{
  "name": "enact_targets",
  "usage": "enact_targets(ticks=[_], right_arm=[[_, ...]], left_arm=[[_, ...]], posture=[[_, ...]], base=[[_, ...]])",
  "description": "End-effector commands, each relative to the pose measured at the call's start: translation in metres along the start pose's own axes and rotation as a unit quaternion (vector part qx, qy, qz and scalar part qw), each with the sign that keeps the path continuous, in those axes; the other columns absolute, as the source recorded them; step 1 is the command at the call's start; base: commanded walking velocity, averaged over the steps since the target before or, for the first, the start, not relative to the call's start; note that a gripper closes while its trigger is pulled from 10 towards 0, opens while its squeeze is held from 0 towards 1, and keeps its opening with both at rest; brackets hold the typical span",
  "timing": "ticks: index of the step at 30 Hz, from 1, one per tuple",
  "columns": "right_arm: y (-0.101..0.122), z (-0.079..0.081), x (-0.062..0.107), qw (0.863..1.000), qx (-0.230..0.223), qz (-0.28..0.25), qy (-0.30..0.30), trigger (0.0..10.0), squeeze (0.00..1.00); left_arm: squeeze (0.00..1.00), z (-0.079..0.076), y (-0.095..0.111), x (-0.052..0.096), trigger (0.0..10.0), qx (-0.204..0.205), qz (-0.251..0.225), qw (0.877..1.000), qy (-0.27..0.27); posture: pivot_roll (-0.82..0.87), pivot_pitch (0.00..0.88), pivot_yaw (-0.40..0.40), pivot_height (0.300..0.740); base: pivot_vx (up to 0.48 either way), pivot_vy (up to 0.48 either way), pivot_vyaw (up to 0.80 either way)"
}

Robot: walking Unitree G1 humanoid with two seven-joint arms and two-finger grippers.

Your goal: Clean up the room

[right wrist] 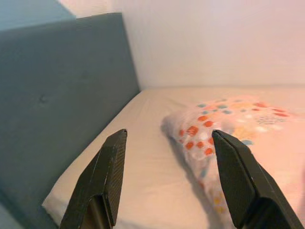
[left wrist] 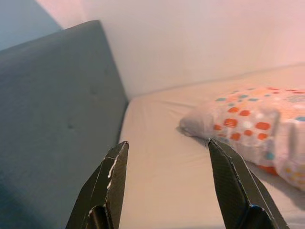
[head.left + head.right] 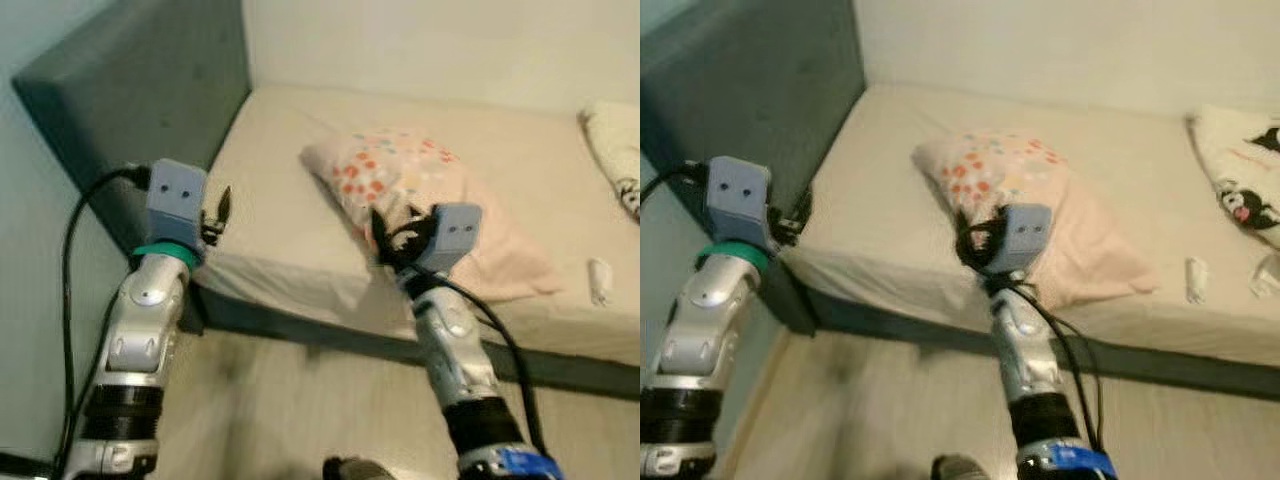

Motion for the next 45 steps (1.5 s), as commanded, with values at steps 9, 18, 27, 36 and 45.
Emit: enact_targets(ticks=[9,18,27,36,45], right_arm=[[-0.0039,0.0036,0.002,1.0,-0.003,0.007,0.004,10.0,0.0],[-0.0037,0.0036,0.0021,1.0,0.0,0.006,0.004,10.0,0.0],[-0.0042,0.0039,0.0023,1.0,0.001,0.007,0.005,10.0,0.0],[-0.0043,0.004,0.0023,1.0,0.001,0.007,0.005,10.0,0.0],[-0.0045,0.0042,0.0023,1.0,0.002,0.007,0.005,10.0,0.0]], left_arm=[[0.0,0.0016,-0.0036,0.0019,10.0,0.002,0.004,1.0,0.003],[0.0,0.0019,-0.0032,0.0021,10.0,0.002,0.003,1.0,0.004],[0.0,0.0015,-0.0035,0.0024,10.0,0.003,0.003,1.0,0.003],[0.0,0.0014,-0.0036,0.0024,10.0,0.003,0.003,1.0,0.003],[0.0,0.0003,-0.0027,0.0036,10.0,0.02,0.0,1.0,-0.007]], posture=[[0.04,0.01,0.037,0.74],[0.04,0.009,0.037,0.74],[0.04,0.008,0.036,0.74],[0.04,0.009,0.037,0.74],[0.04,0.009,0.037,0.74]], base=[[0.143,0.0,-0.72],[0.48,0.0,0.0],[0.464,0.0,0.0],[0.442,0.0,0.0],[0.036,0.0,0.0]])
Point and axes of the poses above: a point about 5 cm out from each wrist's last joint towards the gripper, its own x axis pointing back from the gripper into the wrist, its own y axis along the axis of the wrist's last joint, z = x × y, the point moved 2 cm from there along -x, pointing out of the wrist towards the gripper, and after that the axes turned 12 degrees about x, right-handed, at the moved point
